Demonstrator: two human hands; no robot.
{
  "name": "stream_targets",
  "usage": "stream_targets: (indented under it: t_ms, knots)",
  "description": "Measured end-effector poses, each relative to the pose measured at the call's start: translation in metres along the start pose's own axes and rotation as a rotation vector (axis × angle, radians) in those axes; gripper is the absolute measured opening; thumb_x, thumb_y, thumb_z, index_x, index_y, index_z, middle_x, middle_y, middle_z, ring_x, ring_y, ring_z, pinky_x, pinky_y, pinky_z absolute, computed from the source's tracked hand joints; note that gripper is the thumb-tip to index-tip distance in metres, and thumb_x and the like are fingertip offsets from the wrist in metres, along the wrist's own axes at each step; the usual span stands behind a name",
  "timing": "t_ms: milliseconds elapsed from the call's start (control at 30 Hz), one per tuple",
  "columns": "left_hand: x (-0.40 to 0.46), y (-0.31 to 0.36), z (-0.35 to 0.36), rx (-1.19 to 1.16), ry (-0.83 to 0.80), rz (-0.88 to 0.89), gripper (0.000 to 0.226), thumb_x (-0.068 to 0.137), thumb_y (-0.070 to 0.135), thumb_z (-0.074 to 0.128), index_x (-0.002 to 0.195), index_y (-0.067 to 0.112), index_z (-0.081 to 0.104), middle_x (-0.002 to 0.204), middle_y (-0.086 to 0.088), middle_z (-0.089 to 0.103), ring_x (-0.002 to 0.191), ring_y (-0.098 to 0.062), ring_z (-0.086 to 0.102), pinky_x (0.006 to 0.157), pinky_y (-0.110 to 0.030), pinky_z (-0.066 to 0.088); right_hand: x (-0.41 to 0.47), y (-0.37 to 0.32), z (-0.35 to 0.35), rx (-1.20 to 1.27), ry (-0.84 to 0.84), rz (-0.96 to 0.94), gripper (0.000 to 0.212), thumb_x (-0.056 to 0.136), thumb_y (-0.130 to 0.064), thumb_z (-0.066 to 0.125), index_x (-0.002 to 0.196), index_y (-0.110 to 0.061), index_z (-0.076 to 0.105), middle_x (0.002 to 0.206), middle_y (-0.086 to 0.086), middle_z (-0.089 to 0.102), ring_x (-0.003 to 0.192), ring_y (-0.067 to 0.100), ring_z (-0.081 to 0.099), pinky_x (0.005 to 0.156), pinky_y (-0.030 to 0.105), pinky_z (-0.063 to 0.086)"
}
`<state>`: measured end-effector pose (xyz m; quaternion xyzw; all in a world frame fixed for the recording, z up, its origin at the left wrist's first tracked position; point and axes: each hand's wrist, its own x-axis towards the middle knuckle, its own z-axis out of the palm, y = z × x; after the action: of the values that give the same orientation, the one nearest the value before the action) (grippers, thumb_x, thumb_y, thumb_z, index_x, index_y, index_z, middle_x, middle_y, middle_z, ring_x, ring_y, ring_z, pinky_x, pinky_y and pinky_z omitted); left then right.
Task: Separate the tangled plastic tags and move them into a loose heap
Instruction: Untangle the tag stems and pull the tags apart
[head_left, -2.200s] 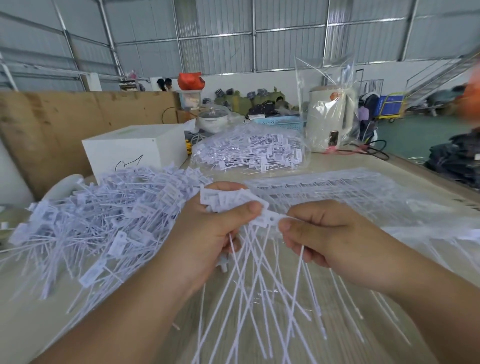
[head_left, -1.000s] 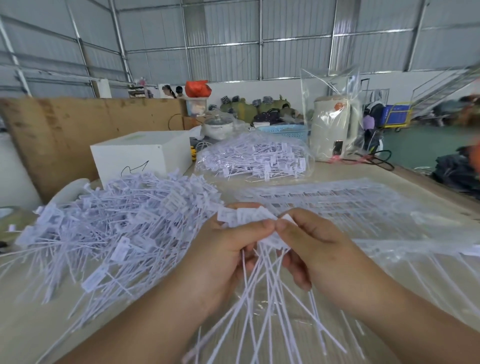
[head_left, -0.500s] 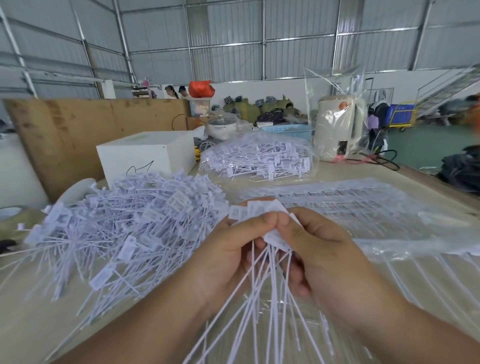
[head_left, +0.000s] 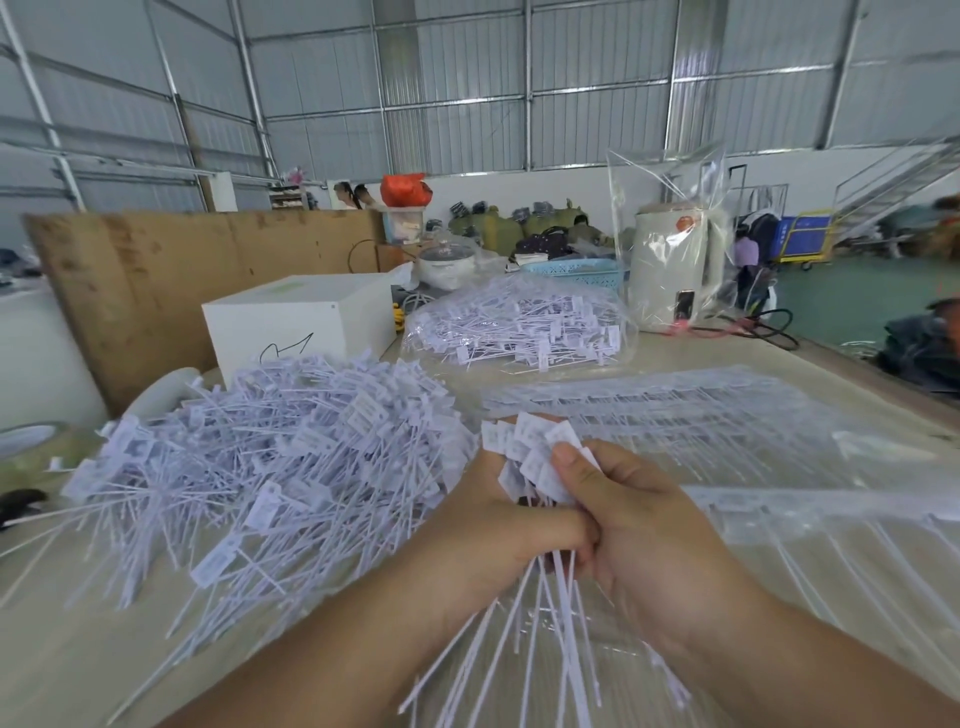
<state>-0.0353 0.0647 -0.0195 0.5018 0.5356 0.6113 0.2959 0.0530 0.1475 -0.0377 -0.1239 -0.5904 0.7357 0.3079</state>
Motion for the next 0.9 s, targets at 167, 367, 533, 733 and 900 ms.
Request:
stream_targets:
  t_ms: [167,367,533,733,900]
  knots:
    - [0.001,-0.001,-0.004,0.032,-0.043,-0.033,0.035,0.061,-0.011,0.061,0.094,0.001,0.060,0.072,-0.013,0.062,0.063,-0.020,0.061,0.055,-0.028,0.047,0.002,0.005,-0.002,0.022,0.001,0.039,0.036,0.072,-0.041,0.065,0.090,-0.011,0.074,0.098,0.030,0.068,0.076,0.034,0.062,0.055,0.034,0.050]
    - [-0.001,0.000,0.001,0.078,0.008,0.025,0.030,0.073,-0.006,0.056,0.074,0.023,0.065,0.060,-0.003,0.063,0.056,-0.014,0.062,0.052,-0.022,0.048,0.002,0.005,-0.001,0.029,0.037,0.059,0.035,0.077,-0.046,0.065,0.086,-0.014,0.074,0.085,0.033,0.062,0.070,0.029,0.057,0.059,0.033,0.050]
    - [-0.003,0.000,0.003,0.135,0.018,0.024,0.046,0.070,-0.012,0.052,0.078,0.031,0.067,0.060,0.005,0.065,0.056,-0.005,0.063,0.051,-0.016,0.046,0.002,0.008,-0.001,-0.038,0.054,0.068,0.034,0.096,-0.046,0.056,0.092,-0.014,0.069,0.094,0.024,0.071,0.088,0.043,0.069,0.081,0.055,0.057]
    - [-0.005,0.003,-0.002,0.081,0.049,-0.065,0.028,0.076,-0.018,0.052,0.065,0.007,0.059,0.051,-0.013,0.055,0.040,-0.021,0.052,0.045,-0.028,0.047,0.002,-0.006,-0.001,-0.106,-0.004,0.177,0.036,0.100,-0.019,0.051,0.069,-0.010,0.065,0.055,0.016,0.048,0.042,0.027,0.047,0.049,0.037,0.046]
    - [-0.003,0.005,0.000,0.075,0.229,0.007,0.016,0.067,-0.001,0.059,0.082,0.001,0.061,0.054,-0.011,0.058,0.041,-0.020,0.052,0.040,-0.026,0.042,-0.003,-0.016,0.008,-0.281,-0.035,0.045,0.021,0.091,-0.027,0.062,0.105,-0.012,0.062,0.067,0.007,0.065,0.055,0.023,0.062,0.053,0.038,0.053]
